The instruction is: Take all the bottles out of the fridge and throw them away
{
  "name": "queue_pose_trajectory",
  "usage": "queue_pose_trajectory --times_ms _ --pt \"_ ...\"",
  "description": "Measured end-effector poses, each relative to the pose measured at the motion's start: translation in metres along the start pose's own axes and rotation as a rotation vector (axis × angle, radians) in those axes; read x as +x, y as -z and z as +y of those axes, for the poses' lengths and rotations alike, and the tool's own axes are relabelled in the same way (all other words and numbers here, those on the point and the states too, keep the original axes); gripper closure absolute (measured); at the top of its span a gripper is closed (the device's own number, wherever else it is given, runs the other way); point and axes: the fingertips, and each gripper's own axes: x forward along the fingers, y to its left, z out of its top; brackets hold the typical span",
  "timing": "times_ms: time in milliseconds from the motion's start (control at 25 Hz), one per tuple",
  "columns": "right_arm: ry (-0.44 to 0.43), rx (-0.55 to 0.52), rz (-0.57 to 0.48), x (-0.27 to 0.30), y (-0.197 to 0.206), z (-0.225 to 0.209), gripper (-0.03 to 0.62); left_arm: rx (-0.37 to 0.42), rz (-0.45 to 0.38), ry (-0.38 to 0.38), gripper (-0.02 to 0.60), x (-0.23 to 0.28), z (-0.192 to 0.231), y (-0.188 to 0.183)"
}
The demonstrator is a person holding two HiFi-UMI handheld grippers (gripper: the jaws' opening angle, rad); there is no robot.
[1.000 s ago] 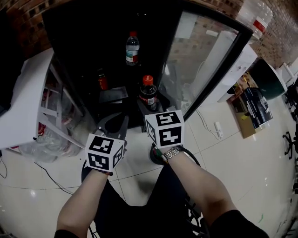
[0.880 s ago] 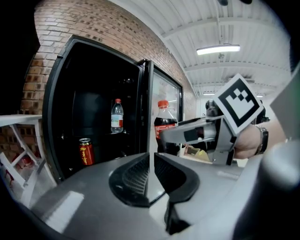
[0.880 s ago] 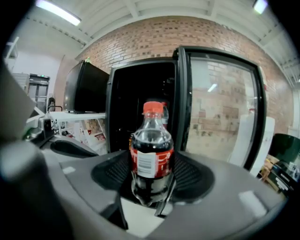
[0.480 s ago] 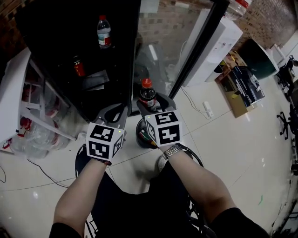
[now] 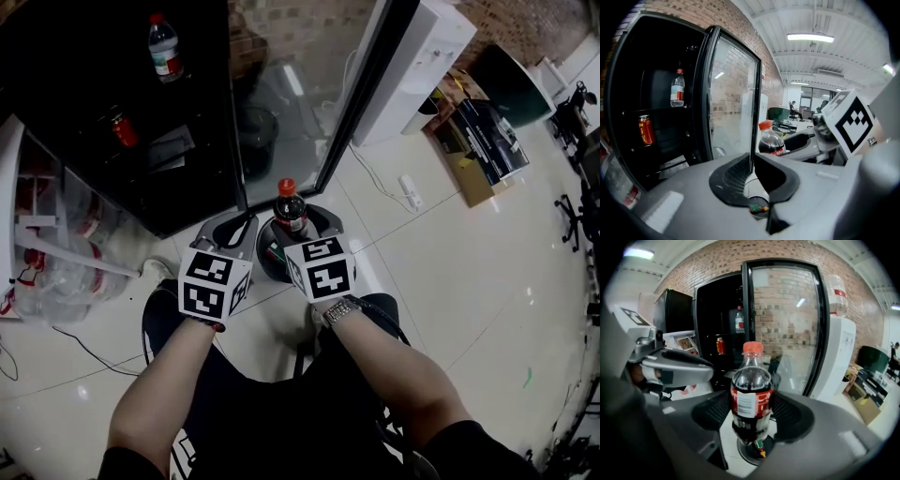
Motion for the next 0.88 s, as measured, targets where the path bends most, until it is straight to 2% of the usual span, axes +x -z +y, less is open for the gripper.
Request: queue_pose_trajectory --times_ms 560,880 --pt "0.009 0.092 0.166 0.043 0.099 -0.027 0.318 -0.018 0.142 0.068 0.575 0.069 -0.017 0.068" --pt "-0.015 0.136 0.253 0.073 0.136 -0.032 0.321 -0.051 0.211 0.087 0.575 0.097 -0.011 0.1"
